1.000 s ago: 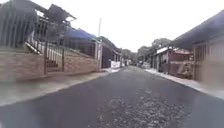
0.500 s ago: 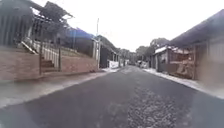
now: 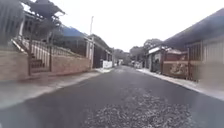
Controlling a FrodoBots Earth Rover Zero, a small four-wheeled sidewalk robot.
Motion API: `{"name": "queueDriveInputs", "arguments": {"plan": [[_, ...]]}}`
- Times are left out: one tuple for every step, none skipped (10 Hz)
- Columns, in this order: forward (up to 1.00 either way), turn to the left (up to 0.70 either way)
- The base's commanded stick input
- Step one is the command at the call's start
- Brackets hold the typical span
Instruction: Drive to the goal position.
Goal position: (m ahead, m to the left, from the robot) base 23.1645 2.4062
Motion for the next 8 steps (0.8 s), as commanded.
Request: {"name": "queueDriveInputs", "arguments": {"plan": [[0.5, 0.0], [0.5, 0.0], [0.5, 0.0], [0.5, 0.0], [0.5, 0.0], [0.5, 0.0], [0.5, 0.0], [0.5, 0.0]]}}
